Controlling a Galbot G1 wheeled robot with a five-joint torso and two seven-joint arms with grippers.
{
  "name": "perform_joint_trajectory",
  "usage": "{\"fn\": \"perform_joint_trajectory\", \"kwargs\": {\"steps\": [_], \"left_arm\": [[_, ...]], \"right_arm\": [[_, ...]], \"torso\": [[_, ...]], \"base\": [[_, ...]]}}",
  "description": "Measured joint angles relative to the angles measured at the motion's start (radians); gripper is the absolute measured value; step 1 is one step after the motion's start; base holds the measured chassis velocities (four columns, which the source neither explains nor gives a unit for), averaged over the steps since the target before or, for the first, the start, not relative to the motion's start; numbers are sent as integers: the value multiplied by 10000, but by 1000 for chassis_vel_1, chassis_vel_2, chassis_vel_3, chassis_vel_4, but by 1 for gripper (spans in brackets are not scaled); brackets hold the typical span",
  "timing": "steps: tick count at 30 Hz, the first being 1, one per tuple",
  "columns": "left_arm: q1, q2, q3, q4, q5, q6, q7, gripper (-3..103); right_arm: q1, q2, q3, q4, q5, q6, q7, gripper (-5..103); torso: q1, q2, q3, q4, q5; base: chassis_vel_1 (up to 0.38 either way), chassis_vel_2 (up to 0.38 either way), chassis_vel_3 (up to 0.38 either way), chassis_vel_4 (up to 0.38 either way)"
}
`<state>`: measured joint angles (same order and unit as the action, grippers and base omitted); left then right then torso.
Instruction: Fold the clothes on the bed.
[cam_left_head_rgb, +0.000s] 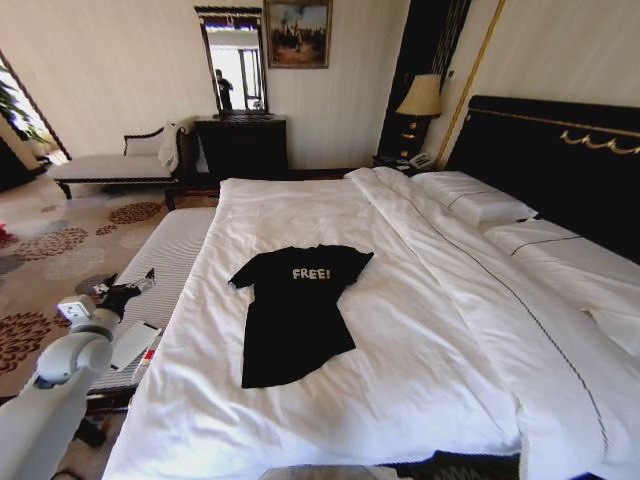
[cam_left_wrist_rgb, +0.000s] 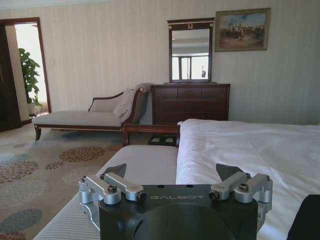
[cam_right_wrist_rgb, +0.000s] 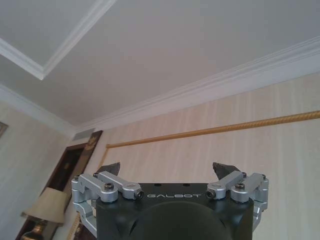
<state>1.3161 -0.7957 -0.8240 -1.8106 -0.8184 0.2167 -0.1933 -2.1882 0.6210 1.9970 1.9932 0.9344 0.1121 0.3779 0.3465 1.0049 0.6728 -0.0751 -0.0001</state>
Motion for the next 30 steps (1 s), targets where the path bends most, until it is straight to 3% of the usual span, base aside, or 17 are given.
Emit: {"fn": "perform_joint_trajectory", "kwargs": {"steps": [3, 5, 9, 11, 12, 13, 14, 15, 16, 17, 19, 21, 22, 26, 28, 30], "left_arm": [[14, 114, -60, -206, -145, 151, -174, 100], [53, 141, -94, -266, -181, 181, -205, 100], [445, 221, -381, -645, -316, 358, -484, 100], [459, 222, -389, -657, -320, 365, -491, 100], [777, 247, -621, -952, -504, 495, -745, 100], [899, 278, -738, -1085, -587, 549, -871, 100], [1119, 330, -927, -1301, -718, 668, -1048, 100], [1217, 372, -1036, -1388, -747, 702, -1127, 100], [1217, 372, -1036, -1388, -747, 702, -1127, 100], [1287, 411, -1152, -1480, -750, 707, -1181, 100], [1476, 420, -1313, -1557, -723, 720, -1244, 100], [1502, 408, -1329, -1557, -705, 720, -1247, 100], [1537, 345, -1343, -1523, -633, 708, -1253, 100], [1533, 98, -1254, -1342, -454, 636, -1251, 100], [1352, -232, -980, -1084, -209, 552, -1253, 100], [1284, -341, -888, -1010, -145, 540, -1247, 100]], "right_arm": [[1098, 863, -781, -165, -853, 260, 3, 100], [1324, 993, -969, -239, -1032, 317, -18, 100], [2863, 1654, -2472, -959, -2024, 563, -198, 100], [2908, 1670, -2522, -987, -2053, 569, -202, 100], [3940, 1975, -3838, -1698, -2692, 770, -346, 100], [4317, 2059, -4315, -2013, -2968, 941, -461, 100], [5327, 2268, -5686, -2991, -3497, 1277, -684, 100], [5790, 2356, -6244, -3400, -3681, 1397, -764, 100], [5790, 2356, -6244, -3400, -3681, 1397, -764, 100], [6489, 2475, -7088, -3963, -3931, 1589, -868, 100], [7833, 2782, -8992, -5012, -4383, 1868, -1028, 100], [8122, 2858, -9416, -5186, -4455, 1894, -1066, 100], [8881, 3059, -10381, -5598, -4597, 1905, -1129, 100], [10157, 3334, -11893, -6188, -4800, 1903, -1139, 100], [11300, 3551, -13456, -6786, -4763, 1785, -1053, 100], [11622, 3610, -13934, -6990, -4731, 1738, -980, 100]], "torso": [[1, 0, 0, -3, 0], [0, 0, 0, -5, 0], [-1, 1, 0, -3, -1], [0, 1, 0, -3, 0], [0, -2, 1, 0, 20], [1, 0, 1, 0, 6], [1, -1, 2, -2, -17], [1, -3, 2, -6, 13], [1, -3, 2, -6, 13], [1, -1, 1, -3, 19], [2, -2, 3, 0, -5], [3, -3, 3, 0, -3], [4, -3, 3, -1, 10], [3, -3, 3, 0, -11], [3, -2, 3, 4, -1], [3, -2, 3, 4, 2]], "base": [[0, 0, 0, 0], [0, 0, 0, 0], [0, 0, 0, 0], [0, 0, 0, 0], [0, 0, 0, 0], [0, 0, 0, 0], [0, 0, 0, 0], [0, 0, 0, 0], [0, 0, 0, 0], [0, 0, 0, 0], [0, 0, 0, 0], [0, 0, 0, 0], [0, 0, 0, 0], [0, 0, 0, 0], [0, 0, 0, 0], [0, 0, 0, 0]]}}
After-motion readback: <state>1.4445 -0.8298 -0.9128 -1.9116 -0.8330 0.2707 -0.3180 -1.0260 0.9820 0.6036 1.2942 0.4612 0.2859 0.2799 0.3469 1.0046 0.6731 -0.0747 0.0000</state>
